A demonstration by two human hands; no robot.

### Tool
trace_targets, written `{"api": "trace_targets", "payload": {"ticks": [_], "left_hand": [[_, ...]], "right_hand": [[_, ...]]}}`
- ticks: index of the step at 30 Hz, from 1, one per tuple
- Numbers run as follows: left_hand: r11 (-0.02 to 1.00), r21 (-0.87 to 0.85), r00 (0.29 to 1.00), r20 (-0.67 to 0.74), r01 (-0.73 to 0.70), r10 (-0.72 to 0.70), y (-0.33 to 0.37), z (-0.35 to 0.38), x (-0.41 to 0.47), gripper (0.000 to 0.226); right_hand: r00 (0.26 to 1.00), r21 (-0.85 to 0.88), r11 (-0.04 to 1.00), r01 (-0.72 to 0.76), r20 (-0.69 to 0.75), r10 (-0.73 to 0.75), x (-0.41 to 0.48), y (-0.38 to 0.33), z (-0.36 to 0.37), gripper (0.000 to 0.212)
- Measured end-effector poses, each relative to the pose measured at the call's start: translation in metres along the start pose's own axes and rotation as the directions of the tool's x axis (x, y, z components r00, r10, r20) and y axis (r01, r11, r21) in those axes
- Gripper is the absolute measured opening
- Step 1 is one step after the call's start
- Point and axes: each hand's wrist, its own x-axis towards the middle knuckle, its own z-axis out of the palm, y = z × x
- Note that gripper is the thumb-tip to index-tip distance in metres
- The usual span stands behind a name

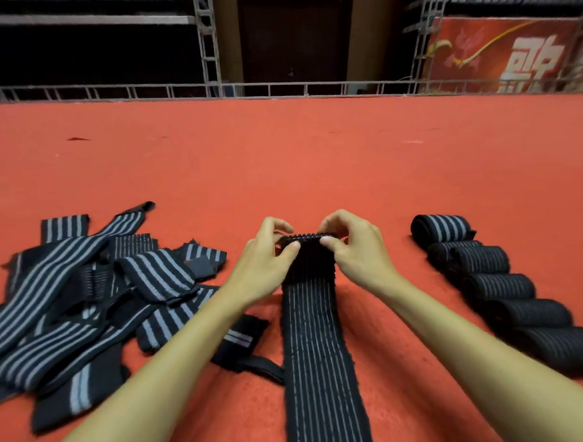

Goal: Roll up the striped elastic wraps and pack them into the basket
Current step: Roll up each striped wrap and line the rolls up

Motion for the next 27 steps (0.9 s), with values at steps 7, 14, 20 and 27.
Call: {"api": "trace_targets", "payload": {"ticks": [7, 14, 20, 27], "left_hand": [[0.948, -0.314, 0.984, 0.177, 0.053, 0.004, 0.078, -0.052, -0.039, 0.011], [0.607, -0.754, 0.899, 0.415, 0.253, 0.14, 0.139, -0.089, -0.069, 0.031], [0.805, -0.577, 0.989, 0.117, 0.137, -0.085, 0.123, -0.06, -0.059, 0.015], [0.804, -0.587, 0.993, -0.003, 0.092, -0.115, 0.059, -0.01, -0.039, 0.015]], "right_hand": [[0.991, 0.379, 0.922, -0.074, 0.129, 0.027, -0.027, -0.077, -0.082, 0.024], [0.95, 0.785, 0.565, -0.256, 0.312, -0.003, -0.039, -0.123, -0.132, 0.015], [0.968, 0.539, 0.807, -0.239, 0.196, 0.156, -0.03, -0.106, -0.105, 0.008], [0.943, 0.462, 0.822, -0.332, 0.187, 0.276, -0.026, -0.052, -0.055, 0.036]]}}
